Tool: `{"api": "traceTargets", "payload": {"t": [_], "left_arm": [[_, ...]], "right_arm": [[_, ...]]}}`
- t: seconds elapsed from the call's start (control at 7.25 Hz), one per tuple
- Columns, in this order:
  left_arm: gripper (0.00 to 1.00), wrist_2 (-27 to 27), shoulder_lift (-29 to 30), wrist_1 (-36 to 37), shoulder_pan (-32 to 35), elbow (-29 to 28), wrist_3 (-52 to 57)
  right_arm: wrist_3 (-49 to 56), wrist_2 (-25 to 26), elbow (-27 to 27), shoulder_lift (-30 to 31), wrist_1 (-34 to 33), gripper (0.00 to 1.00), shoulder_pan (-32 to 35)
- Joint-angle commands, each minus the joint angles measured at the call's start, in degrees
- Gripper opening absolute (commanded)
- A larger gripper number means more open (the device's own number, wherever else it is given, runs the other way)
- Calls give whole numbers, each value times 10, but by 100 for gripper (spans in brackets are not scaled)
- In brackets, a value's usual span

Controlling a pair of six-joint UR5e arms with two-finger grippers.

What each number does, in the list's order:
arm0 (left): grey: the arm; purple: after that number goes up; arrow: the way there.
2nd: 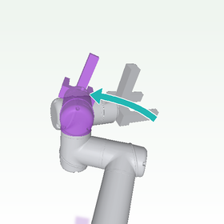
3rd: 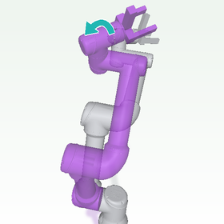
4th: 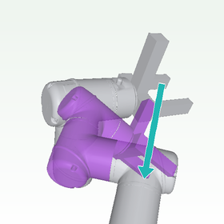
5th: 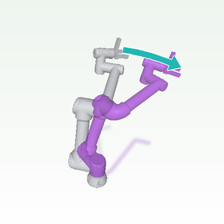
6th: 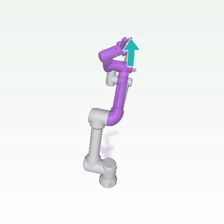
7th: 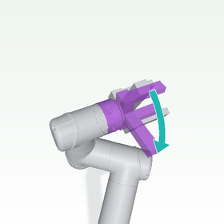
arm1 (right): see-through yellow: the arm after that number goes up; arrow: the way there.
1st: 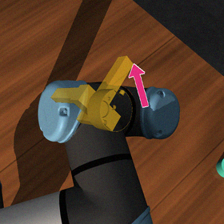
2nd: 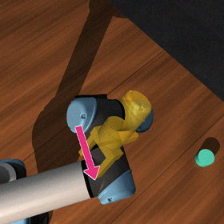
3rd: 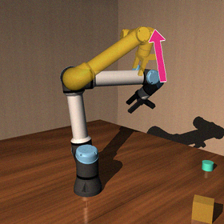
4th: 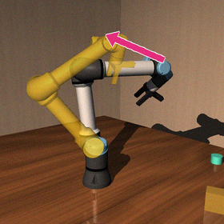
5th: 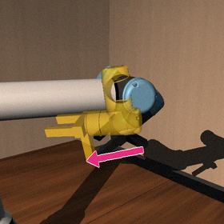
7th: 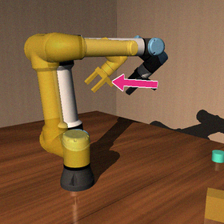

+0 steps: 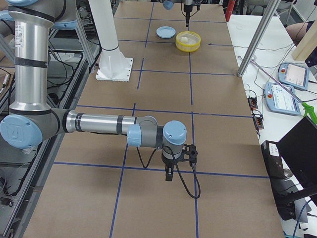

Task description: Place bun in steamer

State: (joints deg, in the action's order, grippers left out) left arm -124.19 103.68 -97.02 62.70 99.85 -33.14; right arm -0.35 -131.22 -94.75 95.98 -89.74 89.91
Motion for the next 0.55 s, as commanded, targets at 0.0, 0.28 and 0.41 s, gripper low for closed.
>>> {"api": "traceTargets", "payload": {"t": [0.0,0.28,0.41], "left_arm": [[99,-2,-93,-4,93,8,183],[99,-39,-144,-4,206,-13,332],[99,-49,-149,0,284,-51,421]], "right_arm": [[0,0,0,0,0,100,0],[0,0,0,0,0,100,0],[0,0,0,0,0,100,0]]}}
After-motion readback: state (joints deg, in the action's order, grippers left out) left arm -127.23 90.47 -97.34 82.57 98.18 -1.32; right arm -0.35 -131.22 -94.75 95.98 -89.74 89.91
